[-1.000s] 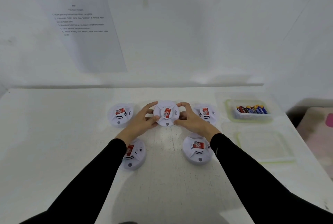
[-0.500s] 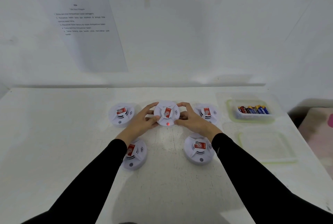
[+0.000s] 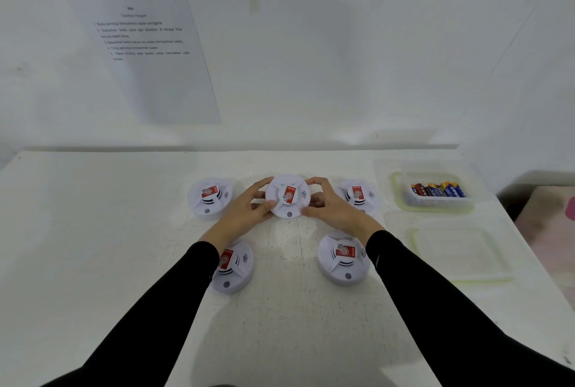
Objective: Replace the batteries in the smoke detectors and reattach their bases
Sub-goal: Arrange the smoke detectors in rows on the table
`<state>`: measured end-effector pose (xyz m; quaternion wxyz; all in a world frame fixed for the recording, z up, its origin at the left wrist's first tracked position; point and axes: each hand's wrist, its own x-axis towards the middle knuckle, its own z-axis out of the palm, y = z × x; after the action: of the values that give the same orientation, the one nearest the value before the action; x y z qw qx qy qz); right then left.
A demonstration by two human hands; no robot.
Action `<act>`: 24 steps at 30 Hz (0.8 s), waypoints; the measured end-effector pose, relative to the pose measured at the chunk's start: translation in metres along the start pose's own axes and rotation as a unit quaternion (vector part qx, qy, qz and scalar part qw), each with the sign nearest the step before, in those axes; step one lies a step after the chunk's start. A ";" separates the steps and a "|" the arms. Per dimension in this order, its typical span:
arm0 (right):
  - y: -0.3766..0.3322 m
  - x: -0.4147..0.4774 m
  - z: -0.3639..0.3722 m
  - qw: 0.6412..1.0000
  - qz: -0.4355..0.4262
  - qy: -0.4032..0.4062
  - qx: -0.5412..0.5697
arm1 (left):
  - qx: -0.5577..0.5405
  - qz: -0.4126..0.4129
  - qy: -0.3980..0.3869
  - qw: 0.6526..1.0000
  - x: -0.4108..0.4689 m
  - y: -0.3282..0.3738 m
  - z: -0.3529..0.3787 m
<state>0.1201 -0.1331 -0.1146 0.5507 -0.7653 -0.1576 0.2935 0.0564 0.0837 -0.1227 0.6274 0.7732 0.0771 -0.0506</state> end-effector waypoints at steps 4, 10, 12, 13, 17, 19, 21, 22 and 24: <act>0.000 0.000 0.000 1.000 0.002 0.001 0.002 | -0.001 -0.001 -0.001 1.000 -0.001 0.001 0.000; 0.001 0.000 0.000 1.000 0.000 0.000 0.007 | -0.006 -0.001 -0.001 1.000 -0.002 0.003 0.001; 0.000 0.000 0.000 1.000 0.000 0.001 0.007 | -0.004 -0.001 0.000 1.000 -0.002 0.003 0.001; 0.000 0.000 0.000 1.000 0.000 0.001 0.007 | -0.003 -0.001 0.000 1.000 -0.002 0.003 0.001; -0.001 -0.001 0.000 1.000 0.000 -0.001 0.008 | 0.001 -0.003 0.003 1.000 -0.002 0.003 0.001; -0.001 -0.001 0.000 1.000 0.000 -0.002 0.008 | 0.000 -0.001 0.000 1.000 -0.003 0.004 0.001; -0.001 -0.001 0.000 1.000 0.000 -0.002 0.006 | -0.004 -0.001 -0.001 1.000 -0.004 0.004 0.002; -0.001 -0.002 0.000 1.000 0.000 -0.002 0.006 | -0.007 0.000 -0.001 1.000 -0.004 0.005 0.002; -0.002 -0.002 0.000 1.000 0.001 -0.002 0.008 | -0.011 0.001 0.000 1.000 -0.004 0.004 0.002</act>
<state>0.1188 -0.1341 -0.1120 0.5565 -0.7604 -0.1555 0.2966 0.0532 0.0805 -0.1181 0.6359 0.7663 0.0771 -0.0489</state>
